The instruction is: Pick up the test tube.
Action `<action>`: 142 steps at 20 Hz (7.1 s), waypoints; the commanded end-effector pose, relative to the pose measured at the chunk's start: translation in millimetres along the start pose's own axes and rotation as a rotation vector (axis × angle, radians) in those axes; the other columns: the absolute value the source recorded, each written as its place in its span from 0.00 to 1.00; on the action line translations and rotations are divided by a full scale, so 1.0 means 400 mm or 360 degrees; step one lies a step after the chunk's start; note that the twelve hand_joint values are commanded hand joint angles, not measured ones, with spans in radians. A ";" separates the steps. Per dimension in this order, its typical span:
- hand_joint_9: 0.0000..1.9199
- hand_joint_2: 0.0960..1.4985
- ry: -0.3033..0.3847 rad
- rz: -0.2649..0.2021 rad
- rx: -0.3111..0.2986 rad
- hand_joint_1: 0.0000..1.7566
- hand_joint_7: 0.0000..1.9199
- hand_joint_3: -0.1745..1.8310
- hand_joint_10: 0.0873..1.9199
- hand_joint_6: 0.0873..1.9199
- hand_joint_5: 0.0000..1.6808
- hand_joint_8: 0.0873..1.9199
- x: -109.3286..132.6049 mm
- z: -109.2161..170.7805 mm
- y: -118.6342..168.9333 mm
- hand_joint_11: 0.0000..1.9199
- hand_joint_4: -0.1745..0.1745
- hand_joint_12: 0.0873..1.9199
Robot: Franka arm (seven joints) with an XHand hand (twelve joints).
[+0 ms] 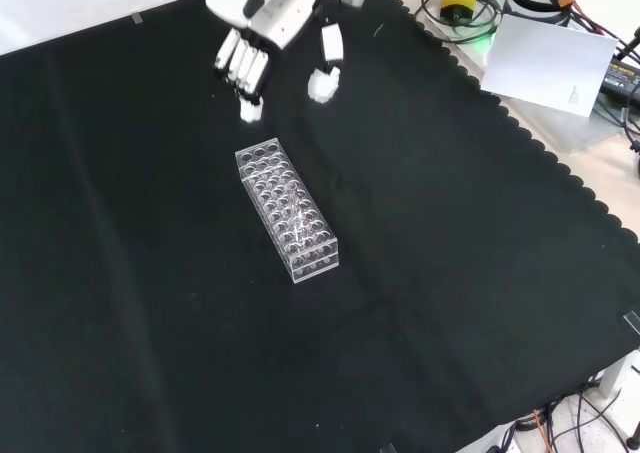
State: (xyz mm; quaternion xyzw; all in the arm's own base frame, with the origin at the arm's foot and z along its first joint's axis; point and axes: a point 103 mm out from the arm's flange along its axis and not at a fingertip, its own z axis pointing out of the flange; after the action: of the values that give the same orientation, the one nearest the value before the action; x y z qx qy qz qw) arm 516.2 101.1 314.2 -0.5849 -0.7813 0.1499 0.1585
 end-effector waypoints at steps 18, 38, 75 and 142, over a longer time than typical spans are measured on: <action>0.21 0.39 -0.0128 0.0015 0.0286 0.52 0.24 0.42 0.47 0.20 0.20 0.47 -0.011 0.176 0.181 0.09 0.13 0.77; 0.27 0.39 -0.0138 -0.0044 0.0355 0.54 0.34 0.43 0.46 0.39 0.25 0.46 0.050 0.228 0.217 0.11 0.05 0.76; 0.49 0.32 0.0039 0.0049 0.0306 0.63 0.54 0.48 0.39 0.47 0.42 0.44 0.093 0.235 0.295 0.26 0.00 0.72; 0.86 0.37 0.0017 -0.0015 -0.0008 0.76 0.76 0.42 0.30 0.00 0.85 0.28 0.061 0.028 0.228 0.73 0.00 0.49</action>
State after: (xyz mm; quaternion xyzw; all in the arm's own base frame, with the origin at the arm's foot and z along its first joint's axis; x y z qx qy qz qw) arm 585.7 155.3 258.8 -0.5790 -0.7862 0.1478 0.1577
